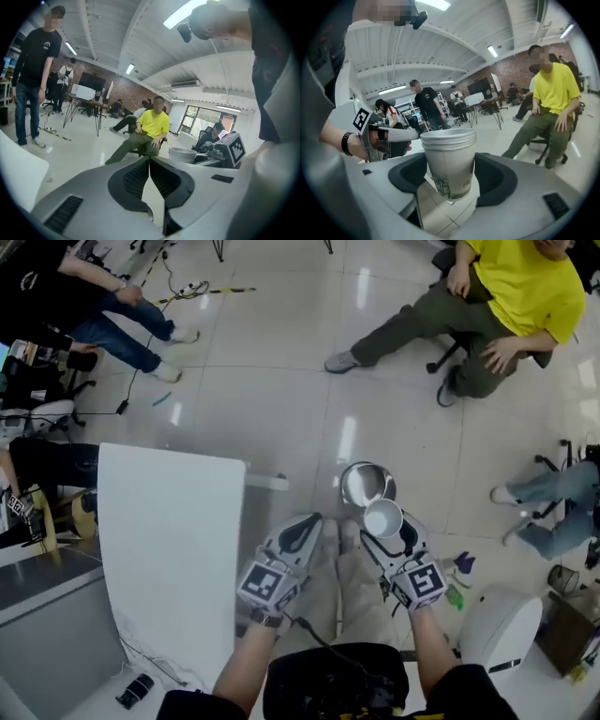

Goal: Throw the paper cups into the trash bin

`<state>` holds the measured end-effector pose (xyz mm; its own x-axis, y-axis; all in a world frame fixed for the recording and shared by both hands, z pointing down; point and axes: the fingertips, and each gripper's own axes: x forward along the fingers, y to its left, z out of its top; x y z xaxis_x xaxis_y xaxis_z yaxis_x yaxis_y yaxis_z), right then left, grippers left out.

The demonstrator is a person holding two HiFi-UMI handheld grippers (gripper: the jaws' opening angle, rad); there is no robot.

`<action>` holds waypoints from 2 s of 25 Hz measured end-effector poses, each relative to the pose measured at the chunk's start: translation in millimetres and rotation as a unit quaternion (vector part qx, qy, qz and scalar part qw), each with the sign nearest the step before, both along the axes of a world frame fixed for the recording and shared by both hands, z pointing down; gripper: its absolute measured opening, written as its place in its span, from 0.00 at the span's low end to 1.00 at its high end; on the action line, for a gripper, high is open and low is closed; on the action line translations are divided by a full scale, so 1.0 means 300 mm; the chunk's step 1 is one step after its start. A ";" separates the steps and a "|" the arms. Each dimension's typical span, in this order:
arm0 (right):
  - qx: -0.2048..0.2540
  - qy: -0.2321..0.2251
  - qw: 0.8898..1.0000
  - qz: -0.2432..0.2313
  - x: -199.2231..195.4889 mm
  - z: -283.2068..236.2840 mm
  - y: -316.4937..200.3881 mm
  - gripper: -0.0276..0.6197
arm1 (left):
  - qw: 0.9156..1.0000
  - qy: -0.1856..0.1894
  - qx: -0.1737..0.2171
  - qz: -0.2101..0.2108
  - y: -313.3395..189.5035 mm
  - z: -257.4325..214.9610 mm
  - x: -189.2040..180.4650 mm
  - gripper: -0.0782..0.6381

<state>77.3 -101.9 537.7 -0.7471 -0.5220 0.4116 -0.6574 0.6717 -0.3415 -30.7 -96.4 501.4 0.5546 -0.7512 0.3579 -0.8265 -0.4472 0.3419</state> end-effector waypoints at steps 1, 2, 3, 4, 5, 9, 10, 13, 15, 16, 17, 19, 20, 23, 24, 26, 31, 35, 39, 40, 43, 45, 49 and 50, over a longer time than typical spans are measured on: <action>-0.015 0.005 1.000 0.004 0.010 0.087 0.001 0.55 | 1.000 0.001 -0.012 0.003 -0.006 0.060 0.008 0.13; -0.031 0.011 0.999 0.009 0.019 0.178 0.008 0.55 | 1.000 0.003 -0.023 0.004 -0.007 0.120 0.015 0.13; -0.048 0.015 0.999 0.011 0.025 0.275 0.014 0.55 | 0.999 0.006 -0.032 0.004 -0.008 0.185 0.019 0.13; -0.066 0.017 0.998 0.012 0.026 0.377 0.015 0.55 | 0.999 0.007 -0.038 0.004 -0.013 0.254 0.021 0.13; -0.084 0.016 0.996 0.012 0.021 0.483 0.014 0.55 | 0.999 0.007 -0.042 0.003 -0.020 0.327 0.022 0.13; -0.165 0.016 0.986 0.026 0.000 0.943 0.038 0.55 | 0.996 0.002 -0.085 0.014 -0.004 0.626 0.040 0.13; -0.182 0.025 0.982 0.031 -0.003 1.066 0.046 0.55 | 0.995 0.000 -0.097 0.014 0.001 0.704 0.043 0.13; -0.222 0.060 0.972 0.038 -0.007 1.424 0.040 0.55 | 0.991 -0.008 -0.130 0.018 0.004 0.957 0.071 0.13; -0.254 0.075 0.963 0.043 -0.007 1.633 0.017 0.55 | 0.988 -0.011 -0.153 0.029 -0.003 1.122 0.101 0.13; -0.273 0.080 0.958 0.046 -0.008 1.724 0.006 0.55 | 0.986 -0.010 -0.164 0.034 -0.008 1.195 0.114 0.13; -0.293 0.087 0.951 0.046 -0.010 1.806 -0.001 0.55 | 0.984 -0.009 -0.174 0.037 -0.013 1.260 0.127 0.13; -0.337 0.112 0.934 0.036 -0.019 1.952 -0.002 0.55 | 0.981 -0.005 -0.190 0.039 -0.025 1.361 0.145 0.13; -0.358 0.127 0.925 0.028 -0.025 2.016 0.003 0.55 | 0.980 -0.003 -0.197 0.038 -0.027 1.399 0.152 0.13; -0.408 0.166 0.898 0.020 -0.030 2.167 0.029 0.55 | 0.976 -0.002 -0.216 0.039 -0.019 1.471 0.166 0.13; -0.418 0.178 0.890 0.021 -0.027 2.201 0.039 0.55 | 0.974 -0.001 -0.221 0.040 -0.014 1.483 0.166 0.13; -0.429 0.191 0.883 0.024 -0.020 2.224 0.046 0.58 | 0.973 -0.002 -0.227 0.039 -0.006 1.489 0.162 0.13; -0.404 0.141 0.903 0.043 -0.022 2.040 0.060 0.65 | 0.971 -0.007 -0.238 0.034 0.042 1.405 0.121 0.13; -0.354 0.081 0.929 0.070 0.005 1.797 0.071 0.65 | 0.973 -0.006 -0.229 0.032 0.046 1.270 0.121 0.13; -0.287 0.043 0.955 0.066 0.023 1.485 0.080 0.50 | 0.975 -0.007 -0.218 0.038 0.059 1.104 0.151 0.13; -0.269 0.033 0.960 0.064 0.023 1.398 0.070 0.40 | 0.976 -0.008 -0.212 0.041 0.053 1.060 0.158 0.13; -0.207 0.006 0.976 0.062 -0.001 1.105 0.024 0.24 | 0.981 -0.011 -0.186 0.044 0.020 0.909 0.155 0.13; -0.161 -0.006 0.985 0.059 -0.017 0.894 -0.003 0.21 | 0.985 -0.012 -0.166 0.044 -0.001 0.784 0.153 0.13; -0.066 -0.021 0.996 0.056 -0.019 0.479 -0.102 0.18 | 0.993 -0.012 -0.109 0.044 -0.082 0.484 0.157 0.13; -0.039 -0.026 0.997 0.058 -0.014 0.376 -0.144 0.18 | 0.995 -0.011 -0.087 0.043 -0.120 0.399 0.156 0.13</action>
